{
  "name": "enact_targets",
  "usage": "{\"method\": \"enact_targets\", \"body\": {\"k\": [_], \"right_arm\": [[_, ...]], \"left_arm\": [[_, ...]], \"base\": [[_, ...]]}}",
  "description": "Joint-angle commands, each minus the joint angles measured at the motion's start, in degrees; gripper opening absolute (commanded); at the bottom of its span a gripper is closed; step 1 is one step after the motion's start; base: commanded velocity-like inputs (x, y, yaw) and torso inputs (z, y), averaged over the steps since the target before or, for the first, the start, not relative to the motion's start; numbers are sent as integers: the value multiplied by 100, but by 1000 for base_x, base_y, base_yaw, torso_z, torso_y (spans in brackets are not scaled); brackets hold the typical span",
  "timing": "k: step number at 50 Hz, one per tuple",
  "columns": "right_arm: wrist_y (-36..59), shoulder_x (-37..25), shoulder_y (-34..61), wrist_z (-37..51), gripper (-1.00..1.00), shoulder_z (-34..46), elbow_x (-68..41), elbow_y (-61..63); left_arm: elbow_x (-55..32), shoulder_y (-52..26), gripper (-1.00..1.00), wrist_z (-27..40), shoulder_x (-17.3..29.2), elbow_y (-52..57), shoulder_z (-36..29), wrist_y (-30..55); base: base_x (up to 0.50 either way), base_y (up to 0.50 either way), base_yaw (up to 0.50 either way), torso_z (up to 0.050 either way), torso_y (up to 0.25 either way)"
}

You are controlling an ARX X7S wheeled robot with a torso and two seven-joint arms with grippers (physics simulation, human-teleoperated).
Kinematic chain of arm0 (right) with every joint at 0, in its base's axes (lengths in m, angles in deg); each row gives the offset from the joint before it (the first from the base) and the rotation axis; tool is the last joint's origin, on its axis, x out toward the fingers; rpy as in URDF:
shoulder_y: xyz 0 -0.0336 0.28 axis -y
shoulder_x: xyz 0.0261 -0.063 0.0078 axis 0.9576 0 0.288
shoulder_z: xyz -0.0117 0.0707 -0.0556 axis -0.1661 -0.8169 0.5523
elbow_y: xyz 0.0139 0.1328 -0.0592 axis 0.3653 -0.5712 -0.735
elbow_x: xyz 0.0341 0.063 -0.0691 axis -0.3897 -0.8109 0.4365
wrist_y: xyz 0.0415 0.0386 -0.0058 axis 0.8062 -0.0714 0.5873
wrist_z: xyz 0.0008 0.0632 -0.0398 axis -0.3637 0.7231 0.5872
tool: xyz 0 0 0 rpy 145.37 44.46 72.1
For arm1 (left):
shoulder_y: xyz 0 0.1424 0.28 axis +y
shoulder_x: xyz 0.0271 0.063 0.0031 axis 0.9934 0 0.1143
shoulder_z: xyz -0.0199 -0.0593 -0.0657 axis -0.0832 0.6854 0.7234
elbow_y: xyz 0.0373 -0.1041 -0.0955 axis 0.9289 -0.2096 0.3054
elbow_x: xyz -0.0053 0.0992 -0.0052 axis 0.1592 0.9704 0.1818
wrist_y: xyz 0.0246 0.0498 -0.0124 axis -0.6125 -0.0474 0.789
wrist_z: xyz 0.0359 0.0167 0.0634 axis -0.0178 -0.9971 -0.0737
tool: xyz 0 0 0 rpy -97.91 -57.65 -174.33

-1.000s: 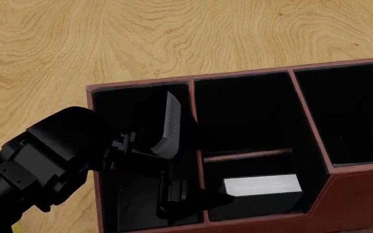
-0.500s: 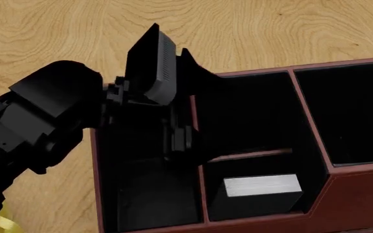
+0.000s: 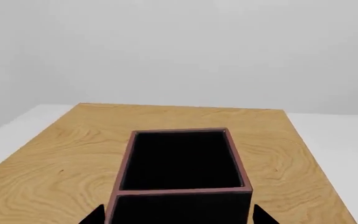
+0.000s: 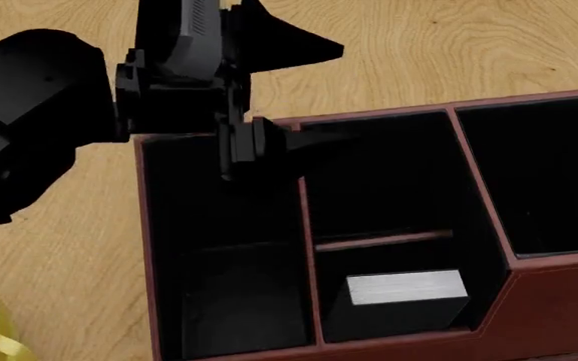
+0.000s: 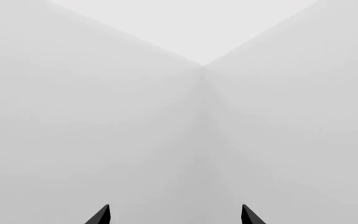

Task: Pick up the book and place it in the back compartment of the caddy.

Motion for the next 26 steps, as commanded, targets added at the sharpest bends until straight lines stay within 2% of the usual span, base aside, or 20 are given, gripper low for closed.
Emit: {"method": "enact_targets", "body": {"k": [1, 12, 26], "right_arm": [[-18, -32, -28, 40, 100, -11, -22, 31], [-76, -248, -264, 284, 100, -201, -173, 111], [-158, -562, -274, 527, 100, 2, -133, 70]], "left_arm": [[-80, -189, 100, 286, 420, 500, 109, 82], [-185, -275, 100, 596, 862, 930, 245, 128], [-237, -377, 100, 812, 1294, 1273, 335, 198]], "base": [[0, 0, 0, 0, 0], [0, 0, 0, 0, 0], [0, 0, 0, 0, 0]]}}
